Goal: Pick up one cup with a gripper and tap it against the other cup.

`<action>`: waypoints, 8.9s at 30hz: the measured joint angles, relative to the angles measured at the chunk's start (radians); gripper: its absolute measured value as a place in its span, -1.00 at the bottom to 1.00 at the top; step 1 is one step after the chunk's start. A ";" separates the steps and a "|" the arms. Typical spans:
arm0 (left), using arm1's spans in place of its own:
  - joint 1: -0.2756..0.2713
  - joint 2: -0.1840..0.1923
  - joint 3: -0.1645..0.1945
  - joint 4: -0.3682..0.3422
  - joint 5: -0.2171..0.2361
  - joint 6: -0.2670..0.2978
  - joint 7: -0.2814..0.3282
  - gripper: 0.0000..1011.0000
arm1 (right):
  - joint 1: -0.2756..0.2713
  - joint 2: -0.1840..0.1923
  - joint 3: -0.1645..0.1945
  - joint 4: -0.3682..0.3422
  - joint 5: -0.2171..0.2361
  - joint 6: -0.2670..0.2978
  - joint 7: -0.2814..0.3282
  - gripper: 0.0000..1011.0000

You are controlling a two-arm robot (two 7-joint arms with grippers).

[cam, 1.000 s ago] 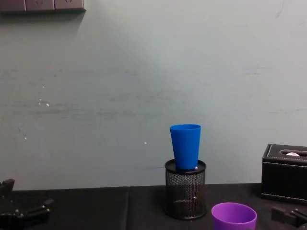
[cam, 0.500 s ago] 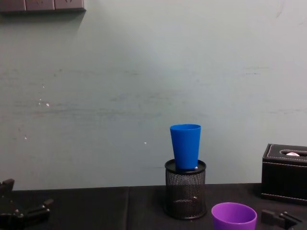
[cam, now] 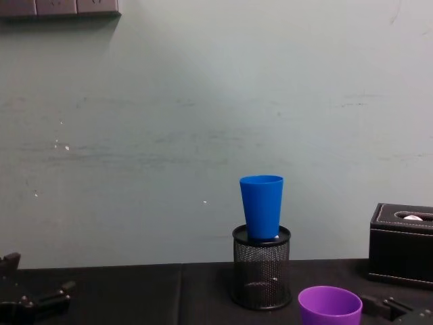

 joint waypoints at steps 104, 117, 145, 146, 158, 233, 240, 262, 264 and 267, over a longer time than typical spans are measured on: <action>0.000 0.000 0.000 0.000 0.000 0.000 0.000 1.00 | 0.110 -0.057 -0.025 0.137 -0.015 -0.025 0.059 0.45; 0.000 0.000 0.000 0.000 0.000 0.000 0.000 1.00 | 0.082 -0.042 -0.016 0.066 -0.050 -0.035 0.003 0.45; 0.000 0.000 0.000 0.000 0.000 0.000 0.000 1.00 | -0.033 -0.049 0.091 -0.133 -0.028 0.009 -0.116 0.45; 0.000 0.000 0.000 0.000 0.000 0.000 0.000 1.00 | -0.036 -0.050 0.093 -0.137 -0.028 0.010 -0.117 0.45; 0.000 0.000 0.000 0.000 0.000 0.000 0.000 1.00 | -0.037 -0.050 0.095 -0.140 -0.029 0.011 -0.118 0.45; 0.000 0.000 0.000 0.000 0.000 0.000 0.000 1.00 | 0.376 -0.201 0.020 0.350 -0.035 -0.062 0.033 0.45; 0.000 0.000 0.000 0.000 0.000 0.000 0.000 1.00 | 0.391 -0.206 0.017 0.364 -0.039 -0.068 0.038 0.45; 0.000 0.000 0.000 0.000 0.000 0.000 0.000 1.00 | 0.440 -0.225 0.010 0.427 -0.053 -0.089 0.056 0.45; 0.000 0.000 0.000 0.000 0.000 0.000 0.000 1.00 | 0.444 -0.226 0.010 0.432 -0.053 -0.090 0.058 0.45; 0.000 0.000 0.000 0.000 0.000 0.000 0.000 1.00 | 0.447 -0.227 0.010 0.437 -0.055 -0.092 0.061 0.45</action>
